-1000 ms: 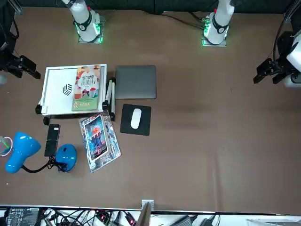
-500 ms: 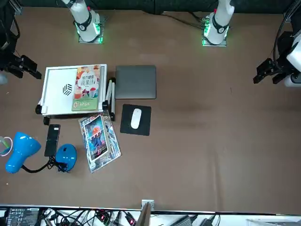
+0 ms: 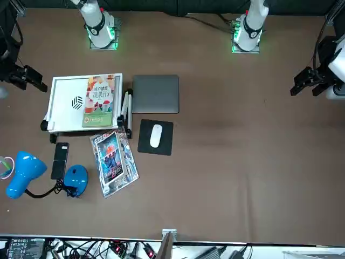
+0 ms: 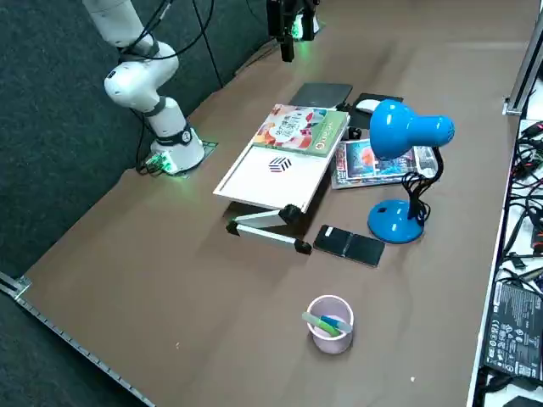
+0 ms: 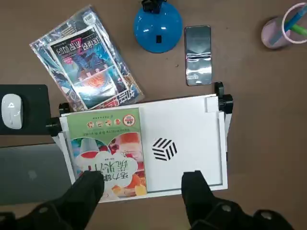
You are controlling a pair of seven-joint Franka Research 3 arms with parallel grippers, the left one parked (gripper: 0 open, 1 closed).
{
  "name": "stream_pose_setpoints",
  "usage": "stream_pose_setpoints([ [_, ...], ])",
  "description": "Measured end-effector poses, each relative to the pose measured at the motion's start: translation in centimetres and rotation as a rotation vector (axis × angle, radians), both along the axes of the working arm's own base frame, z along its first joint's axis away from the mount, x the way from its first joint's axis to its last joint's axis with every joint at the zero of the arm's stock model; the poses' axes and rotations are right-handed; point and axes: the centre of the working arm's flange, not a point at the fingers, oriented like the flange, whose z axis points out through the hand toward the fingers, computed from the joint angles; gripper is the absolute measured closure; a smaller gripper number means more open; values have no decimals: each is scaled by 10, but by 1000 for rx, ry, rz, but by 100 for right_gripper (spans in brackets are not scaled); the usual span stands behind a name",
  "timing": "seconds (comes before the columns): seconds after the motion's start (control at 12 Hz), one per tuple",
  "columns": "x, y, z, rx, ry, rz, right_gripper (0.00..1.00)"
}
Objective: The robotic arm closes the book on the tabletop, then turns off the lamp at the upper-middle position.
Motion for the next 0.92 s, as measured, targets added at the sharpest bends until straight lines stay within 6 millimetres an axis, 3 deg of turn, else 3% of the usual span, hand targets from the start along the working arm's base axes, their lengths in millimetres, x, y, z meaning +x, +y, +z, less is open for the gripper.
stream_pose_setpoints([
  [0.92, 4, 2, -4, -1, -2, -3, 0],
])
